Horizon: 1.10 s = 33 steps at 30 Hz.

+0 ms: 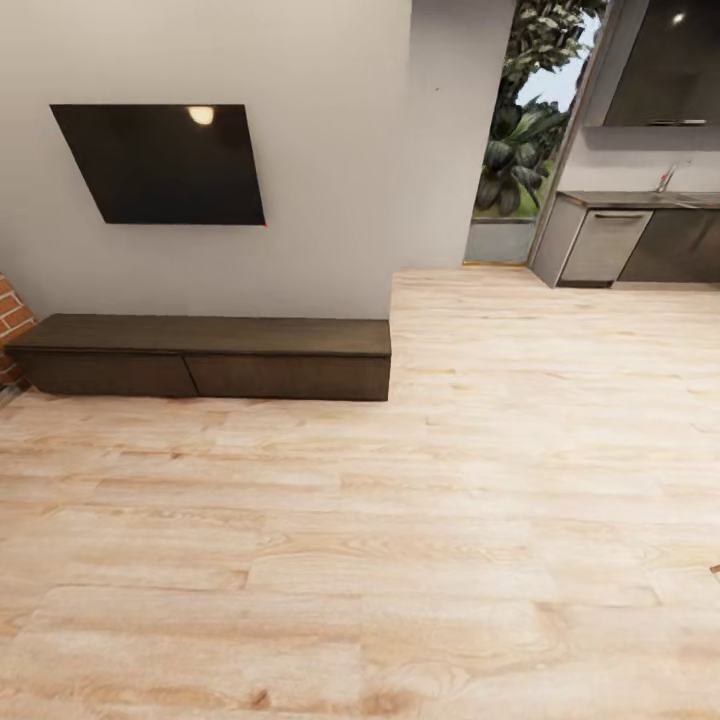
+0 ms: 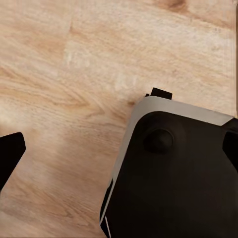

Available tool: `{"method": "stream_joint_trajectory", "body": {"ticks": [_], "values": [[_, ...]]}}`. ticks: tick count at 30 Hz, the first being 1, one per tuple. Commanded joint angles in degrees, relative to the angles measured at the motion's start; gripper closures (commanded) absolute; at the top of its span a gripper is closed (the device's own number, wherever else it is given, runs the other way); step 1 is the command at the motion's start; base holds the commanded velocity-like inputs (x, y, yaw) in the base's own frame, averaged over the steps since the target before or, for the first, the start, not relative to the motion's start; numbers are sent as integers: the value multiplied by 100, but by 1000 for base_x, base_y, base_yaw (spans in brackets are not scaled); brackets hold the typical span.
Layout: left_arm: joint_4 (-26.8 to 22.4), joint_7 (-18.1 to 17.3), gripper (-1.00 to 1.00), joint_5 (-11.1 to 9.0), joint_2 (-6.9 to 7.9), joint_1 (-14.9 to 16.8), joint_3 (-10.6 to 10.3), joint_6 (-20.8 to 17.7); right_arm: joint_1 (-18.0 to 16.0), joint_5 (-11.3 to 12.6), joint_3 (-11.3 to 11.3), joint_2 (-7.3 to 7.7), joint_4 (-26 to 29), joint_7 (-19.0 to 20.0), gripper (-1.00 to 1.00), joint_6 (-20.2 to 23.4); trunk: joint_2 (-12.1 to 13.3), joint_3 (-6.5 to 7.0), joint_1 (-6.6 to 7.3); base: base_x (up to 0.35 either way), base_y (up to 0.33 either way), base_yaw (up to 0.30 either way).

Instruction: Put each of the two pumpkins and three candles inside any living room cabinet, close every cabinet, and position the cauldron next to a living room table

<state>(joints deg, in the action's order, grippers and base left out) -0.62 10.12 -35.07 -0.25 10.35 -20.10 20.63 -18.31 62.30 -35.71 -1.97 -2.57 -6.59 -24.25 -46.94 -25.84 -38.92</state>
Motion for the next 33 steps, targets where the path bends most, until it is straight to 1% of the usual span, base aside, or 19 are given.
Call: {"method": "stream_joint_trajectory", "body": {"ticks": [1, 9, 33], "values": [[1, 34, -100, -17, -1, 2, -48, 11, -6, 10, -41, -5, -16, -17, -100, -16, -4, -5, -4, 295, 5, 4], [1, 34, -100, -17, -1, 1, -47, 11, -6, 10, -41, 3, -16, -17, -100, -18, -4, -6, -4, 295, 27, 1], [0, 34, -100, -13, -2, -42, -53, 81, -6, 3, -41, -2, -17, -17, -100, -19, -4, -6, -4, 298, 102, 3]]}}
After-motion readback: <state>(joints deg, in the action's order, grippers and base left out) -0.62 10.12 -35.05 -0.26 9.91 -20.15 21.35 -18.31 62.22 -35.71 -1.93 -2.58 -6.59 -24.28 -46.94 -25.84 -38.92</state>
